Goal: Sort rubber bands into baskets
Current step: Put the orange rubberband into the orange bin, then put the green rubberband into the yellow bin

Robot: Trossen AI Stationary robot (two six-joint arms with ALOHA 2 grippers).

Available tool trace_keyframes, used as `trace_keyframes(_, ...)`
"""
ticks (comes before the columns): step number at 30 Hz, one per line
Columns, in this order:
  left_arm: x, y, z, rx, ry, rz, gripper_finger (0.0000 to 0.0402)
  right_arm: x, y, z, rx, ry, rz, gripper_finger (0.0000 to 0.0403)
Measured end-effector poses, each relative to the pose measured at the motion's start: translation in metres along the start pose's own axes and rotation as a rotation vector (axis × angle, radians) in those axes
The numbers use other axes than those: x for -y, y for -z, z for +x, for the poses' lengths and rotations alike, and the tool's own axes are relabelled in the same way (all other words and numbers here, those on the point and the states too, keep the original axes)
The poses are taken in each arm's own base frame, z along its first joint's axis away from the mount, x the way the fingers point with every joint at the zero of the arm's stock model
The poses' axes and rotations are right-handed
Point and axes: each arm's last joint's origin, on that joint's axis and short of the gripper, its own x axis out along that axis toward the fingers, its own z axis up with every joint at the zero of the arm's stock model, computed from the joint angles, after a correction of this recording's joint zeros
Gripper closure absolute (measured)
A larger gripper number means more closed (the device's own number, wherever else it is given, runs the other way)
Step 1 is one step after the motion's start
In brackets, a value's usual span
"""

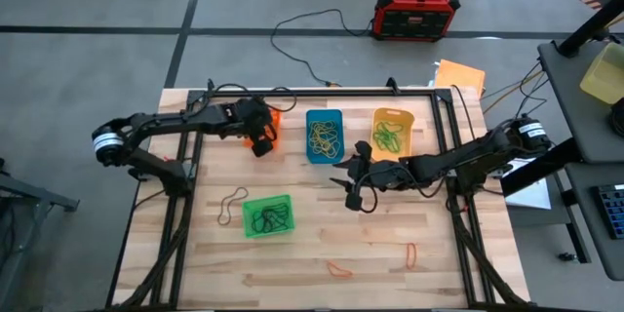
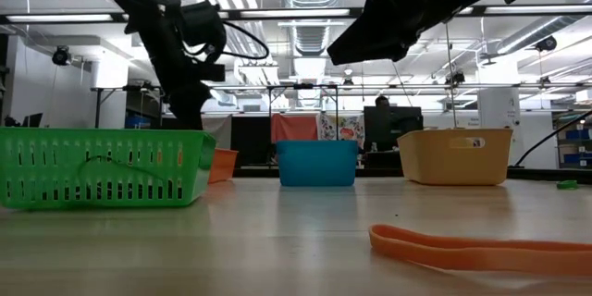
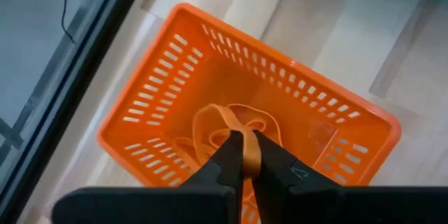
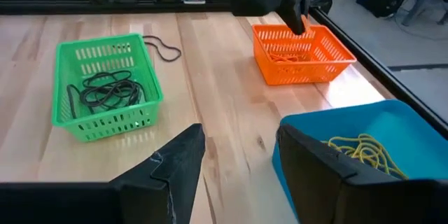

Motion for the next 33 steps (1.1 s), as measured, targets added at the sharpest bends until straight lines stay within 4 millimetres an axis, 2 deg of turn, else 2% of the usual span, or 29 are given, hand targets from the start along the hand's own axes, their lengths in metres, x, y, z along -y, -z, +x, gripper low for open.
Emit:
trace_keyframes(12, 0.000, 0.000, 0.001, -0.002, 0.000, 0.002, 0.0317, 0.000, 0.003, 0.001, -0.024, 0.003, 0.021, 0.0215)
trace_keyframes(21, 0.001, -0.001, -0.004, 0.022, 0.001, -0.010, 0.0292, 0.000, 0.003, 0.001, -0.024, 0.003, 0.046, 0.0216)
trace_keyframes(27, 0.013, -0.002, -0.029, 0.112, 0.037, -0.018, 0.0294, 0.002, 0.011, -0.005, -0.144, 0.003, 0.171, 0.0216)
trace_keyframes(33, 0.044, -0.006, -0.067, 0.321, 0.139, 0.052, 0.0299, -0.005, 0.023, -0.018, -0.410, -0.069, 0.365, 0.0216)
